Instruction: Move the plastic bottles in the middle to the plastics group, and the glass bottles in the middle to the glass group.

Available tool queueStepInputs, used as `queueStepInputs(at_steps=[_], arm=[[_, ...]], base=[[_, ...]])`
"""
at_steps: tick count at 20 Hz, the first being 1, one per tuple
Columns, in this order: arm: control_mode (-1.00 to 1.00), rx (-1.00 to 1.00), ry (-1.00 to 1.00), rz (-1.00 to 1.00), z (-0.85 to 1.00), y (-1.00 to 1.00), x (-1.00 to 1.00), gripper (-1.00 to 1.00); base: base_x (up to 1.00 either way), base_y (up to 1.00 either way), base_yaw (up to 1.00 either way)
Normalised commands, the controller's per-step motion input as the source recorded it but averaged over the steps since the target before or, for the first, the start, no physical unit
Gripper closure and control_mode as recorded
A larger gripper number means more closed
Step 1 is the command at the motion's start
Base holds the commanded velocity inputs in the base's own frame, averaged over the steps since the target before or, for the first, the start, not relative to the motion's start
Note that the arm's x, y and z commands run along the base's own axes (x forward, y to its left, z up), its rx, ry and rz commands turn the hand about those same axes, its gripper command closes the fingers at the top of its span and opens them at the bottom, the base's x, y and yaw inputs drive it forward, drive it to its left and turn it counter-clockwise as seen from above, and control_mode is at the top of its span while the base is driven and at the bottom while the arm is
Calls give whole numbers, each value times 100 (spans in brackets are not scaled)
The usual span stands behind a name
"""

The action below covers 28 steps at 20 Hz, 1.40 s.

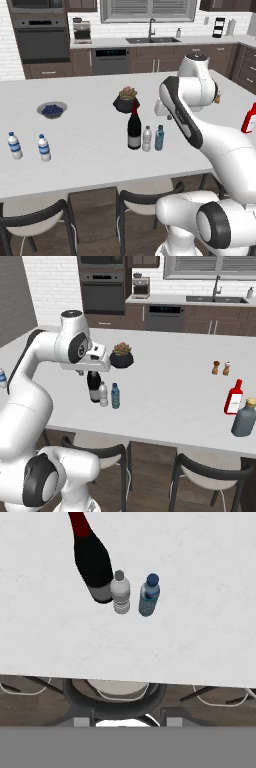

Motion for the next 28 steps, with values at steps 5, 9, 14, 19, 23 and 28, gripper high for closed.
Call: queueStepInputs(at_steps=[5, 9, 14, 19, 23, 28], arm=[[-100, 0, 0, -2, -8, 8, -5, -100], [-100, 0, -19, -11, -9, 65, 27, -100], [-100, 0, -10, -10, 2, 65, 63, -100], [-100, 0, 0, -1, 1, 21, 80, -100], [-100, 0, 8, 11, 0, -19, 62, -100], [-100, 0, 0, 28, -9, -15, 49, -100]], base=[[0, 0, 0], [0, 0, 0], [0, 0, 0], [0, 0, 0], [0, 0, 0], [0, 0, 0]])
